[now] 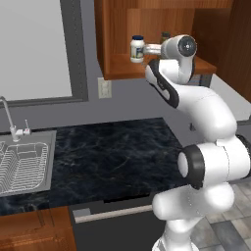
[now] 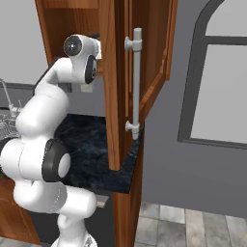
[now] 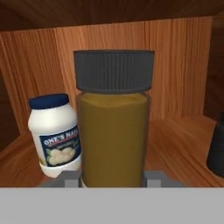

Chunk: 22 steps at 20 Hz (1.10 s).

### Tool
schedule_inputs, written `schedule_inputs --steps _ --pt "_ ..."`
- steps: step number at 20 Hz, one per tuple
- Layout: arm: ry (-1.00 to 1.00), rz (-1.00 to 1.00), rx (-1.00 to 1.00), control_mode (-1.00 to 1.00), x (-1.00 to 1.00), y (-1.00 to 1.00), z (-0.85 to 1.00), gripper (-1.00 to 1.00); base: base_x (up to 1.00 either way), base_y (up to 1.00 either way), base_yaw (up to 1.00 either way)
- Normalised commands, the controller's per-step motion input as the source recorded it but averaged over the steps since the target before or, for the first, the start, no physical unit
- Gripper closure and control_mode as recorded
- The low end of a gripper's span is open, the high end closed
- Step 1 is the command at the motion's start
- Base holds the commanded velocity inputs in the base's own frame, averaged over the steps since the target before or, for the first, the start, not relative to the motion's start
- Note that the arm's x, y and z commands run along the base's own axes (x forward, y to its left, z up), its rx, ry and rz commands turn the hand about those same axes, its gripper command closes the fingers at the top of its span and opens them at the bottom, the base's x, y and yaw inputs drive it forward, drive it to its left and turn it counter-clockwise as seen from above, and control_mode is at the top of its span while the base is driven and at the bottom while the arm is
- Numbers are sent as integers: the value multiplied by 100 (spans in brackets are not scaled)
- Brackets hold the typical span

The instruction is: Collect the turmeric, mayonnaise, and shaker from the cabinet and place them next to the stove.

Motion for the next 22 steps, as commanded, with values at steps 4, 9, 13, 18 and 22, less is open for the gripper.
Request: schedule_inputs --steps 4,9,13,18,22 --pt "-12 0 0 -100 -91 0 -8 100 0 0 0" --pt "-3 0 0 -100 -97 0 -1 100 0 0 0" --pt "0 0 0 -100 -99 2 13 100 0 0 0" --pt "3 -1 -3 -100 -93 17 7 100 0 0 0" --pt "3 0 -9 -100 -77 15 -9 100 0 0 0"
